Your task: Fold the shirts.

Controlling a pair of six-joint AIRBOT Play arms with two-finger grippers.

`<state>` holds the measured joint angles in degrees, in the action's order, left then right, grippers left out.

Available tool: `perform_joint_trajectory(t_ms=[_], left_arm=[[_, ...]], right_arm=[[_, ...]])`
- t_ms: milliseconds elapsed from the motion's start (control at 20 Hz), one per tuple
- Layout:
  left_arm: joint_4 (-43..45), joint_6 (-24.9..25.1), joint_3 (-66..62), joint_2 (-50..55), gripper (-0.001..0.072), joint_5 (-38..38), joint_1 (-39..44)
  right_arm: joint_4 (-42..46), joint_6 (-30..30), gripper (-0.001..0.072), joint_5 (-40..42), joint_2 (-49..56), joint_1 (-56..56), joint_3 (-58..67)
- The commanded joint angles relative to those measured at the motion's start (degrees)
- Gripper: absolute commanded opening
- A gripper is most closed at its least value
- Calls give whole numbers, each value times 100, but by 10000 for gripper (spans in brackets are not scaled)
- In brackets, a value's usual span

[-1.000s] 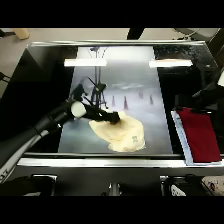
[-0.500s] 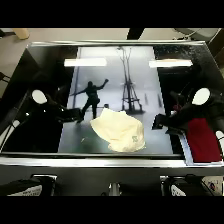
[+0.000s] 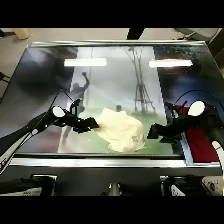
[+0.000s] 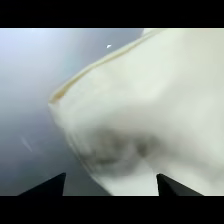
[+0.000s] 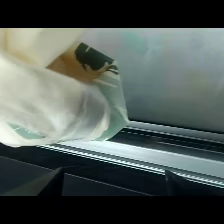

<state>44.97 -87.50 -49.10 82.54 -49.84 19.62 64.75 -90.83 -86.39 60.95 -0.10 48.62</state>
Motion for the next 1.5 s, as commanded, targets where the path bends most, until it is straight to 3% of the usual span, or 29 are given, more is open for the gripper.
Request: perform_joint_trajectory(t_ms=[0,50,100,250,450,600,650,700,750,800,850,950,1050,1250,1350,1450], left_arm=[[-540,107,24,291,651,498,120],[-549,103,-13,389,632,494,118],[-555,101,-59,468,511,509,116],[-616,103,-219,527,41,638,114],[-597,313,-417,407,31,424,116],[-575,317,-413,173,31,356,116],[-573,323,-413,105,31,361,116],[-573,385,-413,37,30,372,116],[-575,531,-413,-17,30,404,116],[-575,686,-415,-81,30,435,116],[-577,772,-422,-168,30,457,98],[-573,1150,-579,-483,29,463,20],[-396,1528,-1064,-1095,28,468,-157],[118,1484,-2507,-2662,28,540,-531],[138,1215,-2865,-3499,28,1003,-538],[138,1047,-2889,-4092,28,1309,-330]], right_arm=[[-160,44,676,157,-459,2,-511],[-181,22,676,229,-592,2,-828],[-278,22,676,345,-691,2,-1143],[-1276,240,676,1023,-822,74,-1952],[-1303,61,714,2658,-815,1576,-2328],[-1384,-450,713,4144,-664,2061,-2328],[-1425,-448,711,4295,-514,2116,-2328],[-1467,-448,641,4304,-334,2131,-2328],[-1469,-446,399,4315,-208,2131,-2326],[-1462,-393,101,4356,-153,2131,-2317],[-1451,-345,19,4299,-179,2124,-2251],[-1003,-144,18,3873,-452,2124,-1834],[271,-269,18,3049,-957,2124,-953],[2981,-719,19,1792,-2236,2127,1989],[3045,-918,19,1703,-2625,2127,3167],[2551,-1189,19,1714,-2798,2127,3799]])
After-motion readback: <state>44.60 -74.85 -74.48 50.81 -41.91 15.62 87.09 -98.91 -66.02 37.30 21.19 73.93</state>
